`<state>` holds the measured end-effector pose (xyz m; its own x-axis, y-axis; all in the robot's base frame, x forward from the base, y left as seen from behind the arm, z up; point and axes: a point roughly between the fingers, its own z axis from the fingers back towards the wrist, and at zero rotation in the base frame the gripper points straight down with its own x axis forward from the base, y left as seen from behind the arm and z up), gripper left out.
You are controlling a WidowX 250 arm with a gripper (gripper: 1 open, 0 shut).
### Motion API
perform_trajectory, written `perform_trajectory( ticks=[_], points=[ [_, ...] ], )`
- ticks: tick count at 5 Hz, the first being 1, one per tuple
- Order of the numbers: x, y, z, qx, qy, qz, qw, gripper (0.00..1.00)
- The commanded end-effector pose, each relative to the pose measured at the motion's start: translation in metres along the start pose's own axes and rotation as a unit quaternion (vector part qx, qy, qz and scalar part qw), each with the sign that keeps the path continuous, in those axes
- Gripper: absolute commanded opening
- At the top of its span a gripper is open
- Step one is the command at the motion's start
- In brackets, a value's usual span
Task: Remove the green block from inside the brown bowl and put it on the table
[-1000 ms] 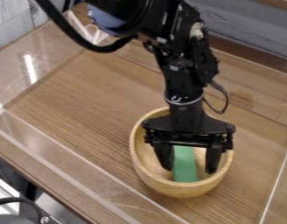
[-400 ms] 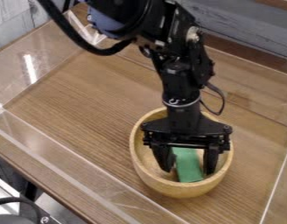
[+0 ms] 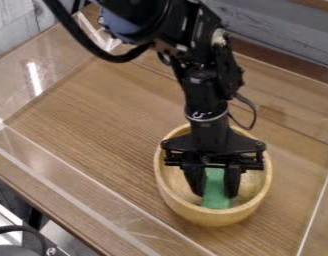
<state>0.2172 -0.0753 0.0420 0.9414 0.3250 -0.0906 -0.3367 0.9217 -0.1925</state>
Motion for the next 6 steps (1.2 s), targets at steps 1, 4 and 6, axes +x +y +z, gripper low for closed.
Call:
perform_trajectory(
  ticks=[1, 4, 6],
  points=[
    [0.002, -0.004, 0.013, -0.009, -0.007, -0.006, 0.9999, 0.0],
    [-0.002, -0.003, 0.025, -0.013, 0.011, -0.014, 0.9998, 0.0],
    [-0.001, 0.005, 0.055, -0.015, 0.007, -0.017, 0.9997, 0.0]
  ],
)
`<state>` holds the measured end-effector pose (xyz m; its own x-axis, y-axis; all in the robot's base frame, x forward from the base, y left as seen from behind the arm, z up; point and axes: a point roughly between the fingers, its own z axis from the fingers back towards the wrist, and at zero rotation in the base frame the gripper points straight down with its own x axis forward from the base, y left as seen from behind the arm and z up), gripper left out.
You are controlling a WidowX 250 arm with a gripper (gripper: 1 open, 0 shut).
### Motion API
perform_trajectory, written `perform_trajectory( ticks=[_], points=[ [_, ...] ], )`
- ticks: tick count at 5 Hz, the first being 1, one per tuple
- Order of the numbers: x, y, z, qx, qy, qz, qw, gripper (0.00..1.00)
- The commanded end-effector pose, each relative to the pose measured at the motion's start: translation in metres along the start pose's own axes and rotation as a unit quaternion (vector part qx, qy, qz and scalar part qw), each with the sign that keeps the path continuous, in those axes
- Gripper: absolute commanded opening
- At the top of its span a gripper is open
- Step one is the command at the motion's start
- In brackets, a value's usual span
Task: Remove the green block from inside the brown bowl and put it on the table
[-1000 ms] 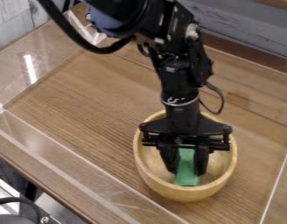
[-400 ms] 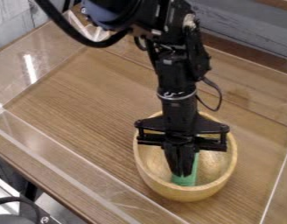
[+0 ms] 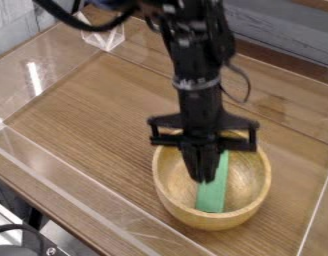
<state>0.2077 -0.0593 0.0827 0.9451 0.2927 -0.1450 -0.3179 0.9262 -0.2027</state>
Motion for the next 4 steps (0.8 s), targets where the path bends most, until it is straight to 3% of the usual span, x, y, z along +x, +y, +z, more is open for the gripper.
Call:
perform_trajectory(
  ticks=[1, 2, 3, 4],
  points=[
    [0.01, 0.0, 0.051, -0.013, -0.044, -0.007, 0.9989, 0.0],
    [0.018, 0.01, 0.084, -0.013, -0.065, -0.004, 0.9978, 0.0],
    [0.014, 0.004, 0.093, -0.016, -0.075, -0.012, 0.997, 1.0],
    [0.012, 0.0, 0.094, -0.016, -0.078, -0.019, 0.9966, 1.0]
  ],
)
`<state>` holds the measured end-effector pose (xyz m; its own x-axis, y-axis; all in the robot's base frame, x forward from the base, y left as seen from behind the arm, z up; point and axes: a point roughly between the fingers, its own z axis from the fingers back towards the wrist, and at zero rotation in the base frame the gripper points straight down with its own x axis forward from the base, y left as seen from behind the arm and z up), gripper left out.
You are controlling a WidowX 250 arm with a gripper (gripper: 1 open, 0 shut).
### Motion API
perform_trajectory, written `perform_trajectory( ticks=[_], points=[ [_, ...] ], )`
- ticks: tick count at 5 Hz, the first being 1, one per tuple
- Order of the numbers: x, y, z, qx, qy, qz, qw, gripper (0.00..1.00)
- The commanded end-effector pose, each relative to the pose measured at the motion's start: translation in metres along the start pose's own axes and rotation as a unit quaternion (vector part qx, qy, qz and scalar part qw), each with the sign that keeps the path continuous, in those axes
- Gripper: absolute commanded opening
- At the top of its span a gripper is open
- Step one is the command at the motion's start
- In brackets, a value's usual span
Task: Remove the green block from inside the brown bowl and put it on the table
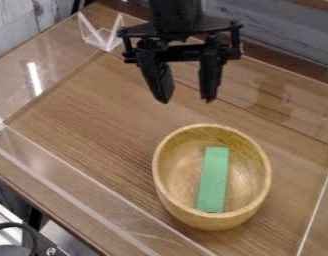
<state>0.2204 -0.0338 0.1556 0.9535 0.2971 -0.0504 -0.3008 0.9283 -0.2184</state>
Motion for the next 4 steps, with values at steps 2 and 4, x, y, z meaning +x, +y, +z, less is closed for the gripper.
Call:
perform_trajectory(
  ticks=[2, 4],
  points=[
    [-0.025, -0.028, -0.01, -0.004, -0.031, -0.061, 0.9977, 1.0],
    [-0.037, -0.031, -0.05, 0.002, -0.044, -0.07, 0.9966, 1.0]
  ],
)
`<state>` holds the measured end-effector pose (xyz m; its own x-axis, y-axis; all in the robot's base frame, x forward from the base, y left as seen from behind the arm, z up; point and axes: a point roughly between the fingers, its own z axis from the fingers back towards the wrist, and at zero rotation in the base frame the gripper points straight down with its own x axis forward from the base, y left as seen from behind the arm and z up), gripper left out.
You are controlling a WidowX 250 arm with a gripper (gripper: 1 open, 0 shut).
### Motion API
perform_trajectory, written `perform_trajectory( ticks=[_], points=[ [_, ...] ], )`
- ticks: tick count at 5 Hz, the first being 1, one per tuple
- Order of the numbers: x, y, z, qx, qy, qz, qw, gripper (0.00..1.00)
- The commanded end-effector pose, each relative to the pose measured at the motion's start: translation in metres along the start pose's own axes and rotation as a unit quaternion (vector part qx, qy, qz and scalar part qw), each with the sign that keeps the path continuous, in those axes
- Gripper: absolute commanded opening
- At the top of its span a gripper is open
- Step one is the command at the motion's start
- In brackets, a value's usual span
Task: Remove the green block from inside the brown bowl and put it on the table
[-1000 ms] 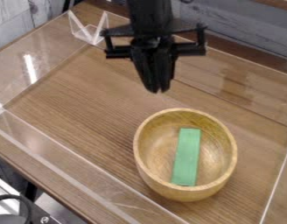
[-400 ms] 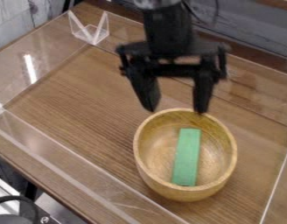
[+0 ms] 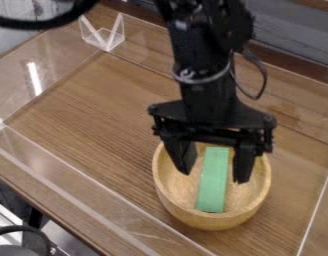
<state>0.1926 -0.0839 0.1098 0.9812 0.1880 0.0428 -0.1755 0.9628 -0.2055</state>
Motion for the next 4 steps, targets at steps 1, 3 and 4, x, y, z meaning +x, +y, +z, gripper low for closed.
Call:
perform_trajectory(
  ticks=[1, 3, 4],
  points=[
    [0.003, 0.001, -0.008, -0.003, -0.015, -0.001, 0.9999, 1.0],
    [0.005, 0.008, -0.029, -0.004, -0.022, 0.01, 0.9997, 1.0],
    [0.006, 0.01, -0.038, -0.005, -0.026, 0.014, 0.9996, 1.0]
  ],
)
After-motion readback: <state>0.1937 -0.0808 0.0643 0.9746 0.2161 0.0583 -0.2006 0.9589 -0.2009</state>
